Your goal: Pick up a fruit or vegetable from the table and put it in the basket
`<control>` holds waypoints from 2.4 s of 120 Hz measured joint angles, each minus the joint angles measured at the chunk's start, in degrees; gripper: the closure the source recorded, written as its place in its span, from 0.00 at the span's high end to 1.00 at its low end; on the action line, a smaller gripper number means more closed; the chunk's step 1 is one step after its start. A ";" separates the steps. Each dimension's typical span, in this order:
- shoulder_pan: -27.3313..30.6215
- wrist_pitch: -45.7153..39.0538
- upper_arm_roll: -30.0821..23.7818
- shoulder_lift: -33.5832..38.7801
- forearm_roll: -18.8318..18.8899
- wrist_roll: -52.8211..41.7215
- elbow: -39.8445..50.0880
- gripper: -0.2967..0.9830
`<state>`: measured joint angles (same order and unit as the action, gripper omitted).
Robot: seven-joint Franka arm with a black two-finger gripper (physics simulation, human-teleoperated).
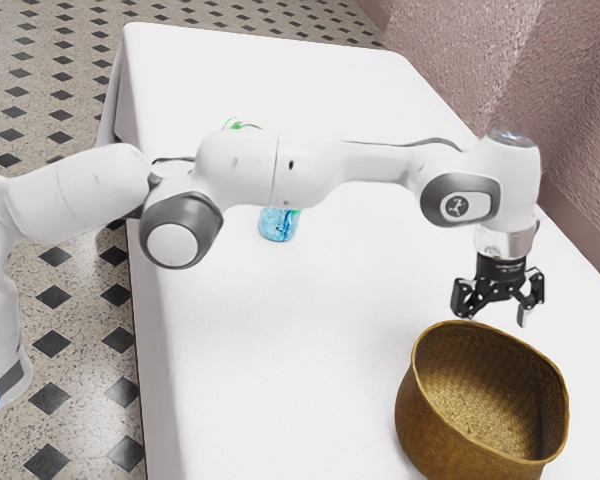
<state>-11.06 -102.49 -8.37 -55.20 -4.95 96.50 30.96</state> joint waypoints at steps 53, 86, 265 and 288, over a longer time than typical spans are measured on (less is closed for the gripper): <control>0.53 0.09 0.28 -0.66 -3.99 0.90 0.86 0.77; 0.99 0.22 0.42 -2.17 -3.36 0.71 1.23 0.77; -0.59 -4.20 0.75 -5.45 -1.42 -8.71 0.70 0.51; -0.82 -4.08 0.96 -4.63 -0.21 -10.18 0.10 0.47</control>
<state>-11.88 -106.57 -7.41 -59.83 -5.16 86.32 31.06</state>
